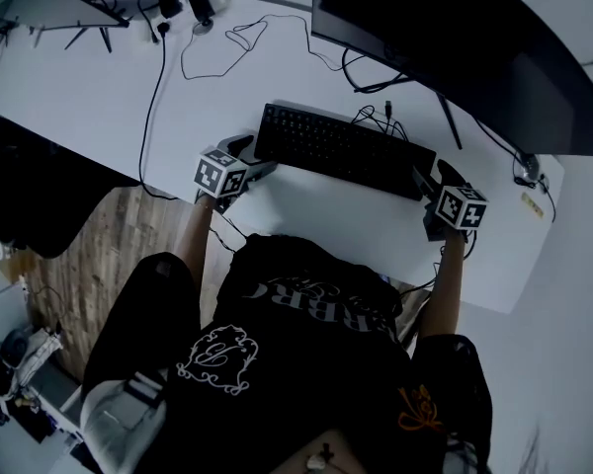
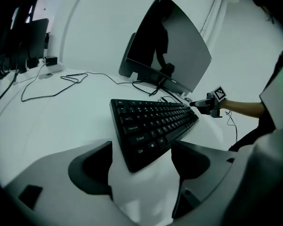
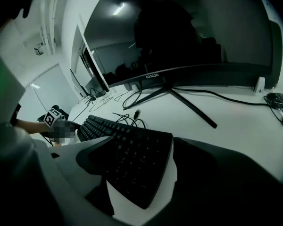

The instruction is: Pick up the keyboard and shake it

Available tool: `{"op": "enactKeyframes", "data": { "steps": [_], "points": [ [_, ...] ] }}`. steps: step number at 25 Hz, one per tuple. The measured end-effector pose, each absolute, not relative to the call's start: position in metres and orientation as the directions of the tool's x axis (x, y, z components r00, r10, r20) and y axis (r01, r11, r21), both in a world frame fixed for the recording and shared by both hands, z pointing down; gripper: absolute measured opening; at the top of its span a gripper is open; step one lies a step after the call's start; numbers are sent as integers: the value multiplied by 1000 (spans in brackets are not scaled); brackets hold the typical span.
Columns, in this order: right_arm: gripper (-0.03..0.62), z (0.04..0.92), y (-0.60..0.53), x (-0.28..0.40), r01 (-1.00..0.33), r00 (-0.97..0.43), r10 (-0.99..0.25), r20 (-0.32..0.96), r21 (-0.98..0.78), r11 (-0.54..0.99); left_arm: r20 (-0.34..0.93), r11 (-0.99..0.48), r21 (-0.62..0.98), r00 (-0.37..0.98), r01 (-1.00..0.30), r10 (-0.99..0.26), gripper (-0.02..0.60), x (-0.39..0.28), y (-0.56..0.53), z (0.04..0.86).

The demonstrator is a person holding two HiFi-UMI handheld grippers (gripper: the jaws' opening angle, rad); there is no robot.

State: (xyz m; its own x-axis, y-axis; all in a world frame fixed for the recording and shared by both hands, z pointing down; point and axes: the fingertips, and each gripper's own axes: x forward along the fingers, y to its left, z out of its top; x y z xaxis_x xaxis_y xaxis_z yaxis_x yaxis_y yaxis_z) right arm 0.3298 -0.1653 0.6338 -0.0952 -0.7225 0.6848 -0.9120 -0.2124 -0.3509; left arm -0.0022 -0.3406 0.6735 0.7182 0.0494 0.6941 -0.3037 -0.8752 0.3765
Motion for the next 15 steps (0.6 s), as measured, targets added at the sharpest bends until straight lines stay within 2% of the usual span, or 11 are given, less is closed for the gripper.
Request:
{"op": "enactKeyframes", "data": {
  "steps": [3,6,11,15],
  "points": [
    [392,641,-170,337,-908,-96,-710,698,-353,-224,673,-886,388,735,-254,84,390,8,-338,671],
    [412,651,-174,339,-901,-124,-701,702,-376,-217,678,-885,383,732,-265,74,399,14,-340,674],
    [417,665,-178,345,-889,-151,-680,717,-399,-223,678,-889,372,733,-268,63,402,15,-340,678],
    [418,667,-186,336,-881,-201,-679,706,-434,-190,707,-925,324,700,-200,96,411,14,-335,682]
  ]
}}
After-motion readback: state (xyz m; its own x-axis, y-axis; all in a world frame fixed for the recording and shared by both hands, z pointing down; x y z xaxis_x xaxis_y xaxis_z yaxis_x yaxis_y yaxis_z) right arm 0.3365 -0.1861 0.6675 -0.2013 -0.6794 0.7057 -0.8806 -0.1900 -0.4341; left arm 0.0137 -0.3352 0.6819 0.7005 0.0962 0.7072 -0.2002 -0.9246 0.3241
